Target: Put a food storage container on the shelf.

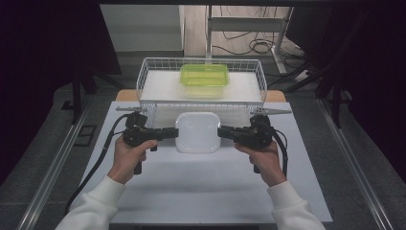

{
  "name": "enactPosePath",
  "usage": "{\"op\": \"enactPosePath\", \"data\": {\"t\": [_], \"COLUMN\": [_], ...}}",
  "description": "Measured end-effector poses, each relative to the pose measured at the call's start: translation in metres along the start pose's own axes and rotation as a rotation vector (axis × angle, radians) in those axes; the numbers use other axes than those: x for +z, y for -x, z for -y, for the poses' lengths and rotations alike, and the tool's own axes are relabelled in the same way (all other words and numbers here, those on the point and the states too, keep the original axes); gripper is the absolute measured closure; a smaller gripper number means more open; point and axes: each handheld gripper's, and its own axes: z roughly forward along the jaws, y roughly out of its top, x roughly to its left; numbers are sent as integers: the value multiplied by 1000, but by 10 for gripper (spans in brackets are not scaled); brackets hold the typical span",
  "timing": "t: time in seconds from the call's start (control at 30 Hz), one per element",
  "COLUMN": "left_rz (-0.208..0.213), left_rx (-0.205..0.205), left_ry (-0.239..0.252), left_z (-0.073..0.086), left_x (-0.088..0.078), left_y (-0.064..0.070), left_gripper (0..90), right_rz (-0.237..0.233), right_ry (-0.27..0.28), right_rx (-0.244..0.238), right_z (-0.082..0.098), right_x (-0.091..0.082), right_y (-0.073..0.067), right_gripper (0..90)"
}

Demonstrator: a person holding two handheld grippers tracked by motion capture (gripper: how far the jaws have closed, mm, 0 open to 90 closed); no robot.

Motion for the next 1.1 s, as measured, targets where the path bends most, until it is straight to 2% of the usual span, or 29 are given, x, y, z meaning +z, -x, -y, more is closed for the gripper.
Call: {"op": "enactPosePath", "data": {"t": [0.5, 0.77, 1.1], "left_rz": [7, -12, -16], "left_rx": [32, 65, 88], "left_ry": [23, 35, 47], "left_z": [-29, -48, -73], "left_x": [-8, -13, -19], "left_y": [8, 15, 20], "left_gripper": [791, 790, 788], "right_rz": [11, 22, 17], "right_ry": [24, 45, 71], "right_rx": [-49, -69, -83], "right_z": [-30, -46, -67], "right_x": [-7, -10, -15], "right_y": [-5, -8, -12], "right_gripper": [756, 755, 757]}}
